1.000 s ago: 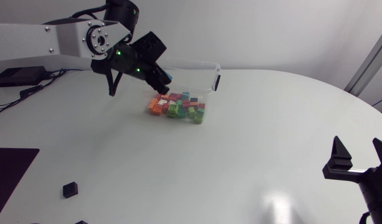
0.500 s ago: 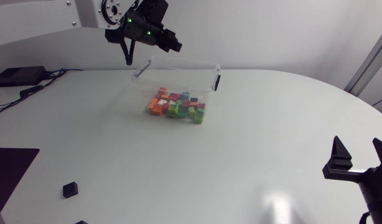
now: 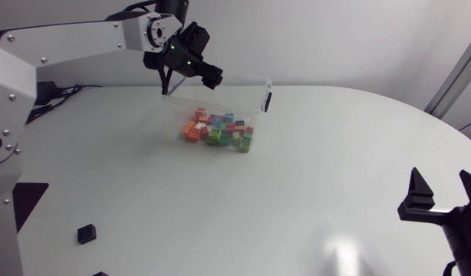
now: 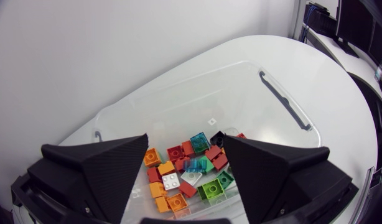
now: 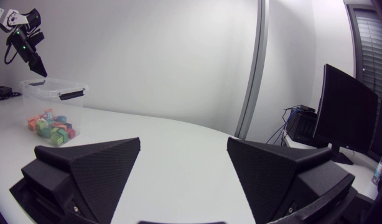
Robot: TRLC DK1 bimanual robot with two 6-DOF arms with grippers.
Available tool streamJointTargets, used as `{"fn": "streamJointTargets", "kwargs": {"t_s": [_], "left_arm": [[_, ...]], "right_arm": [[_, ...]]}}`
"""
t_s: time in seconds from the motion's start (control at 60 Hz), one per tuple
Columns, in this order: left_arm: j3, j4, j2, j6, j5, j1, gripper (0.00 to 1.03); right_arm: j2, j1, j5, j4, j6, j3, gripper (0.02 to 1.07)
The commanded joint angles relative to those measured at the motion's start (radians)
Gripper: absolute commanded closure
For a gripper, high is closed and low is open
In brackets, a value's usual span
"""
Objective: Place the duplo bricks in the container
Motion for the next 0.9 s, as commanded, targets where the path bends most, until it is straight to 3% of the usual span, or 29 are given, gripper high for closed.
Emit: {"fn": "streamJointTargets", "kwargs": {"t_s": [0.0,0.117,0.333,0.567,0.633,0.883], "left_arm": [[-0.067,0.000,-0.119,0.041,-0.003,0.030,0.04],[-0.180,-0.034,-0.254,0.136,0.016,0.061,0.04],[-0.545,-0.139,-0.555,0.432,0.033,0.133,0.04],[-0.861,-0.385,-0.813,0.703,0.033,0.271,0.04],[-0.938,-0.449,-0.860,0.745,0.023,0.305,0.04],[-1.207,-0.489,-1.000,0.800,-0.121,0.319,0.04]], "right_arm": [[-0.005,-0.002,-0.001,-0.007,-0.005,-0.018,0.06],[-0.005,-0.002,-0.001,-0.007,-0.003,-0.018,0.06],[-0.005,-0.002,-0.001,-0.007,-0.005,-0.016,0.06],[-0.005,-0.002,-0.001,-0.007,-0.003,-0.016,0.06],[-0.005,-0.002,-0.001,-0.007,-0.003,-0.018,0.06],[-0.005,-0.002,-0.001,-0.007,-0.005,-0.018,0.06]]}}
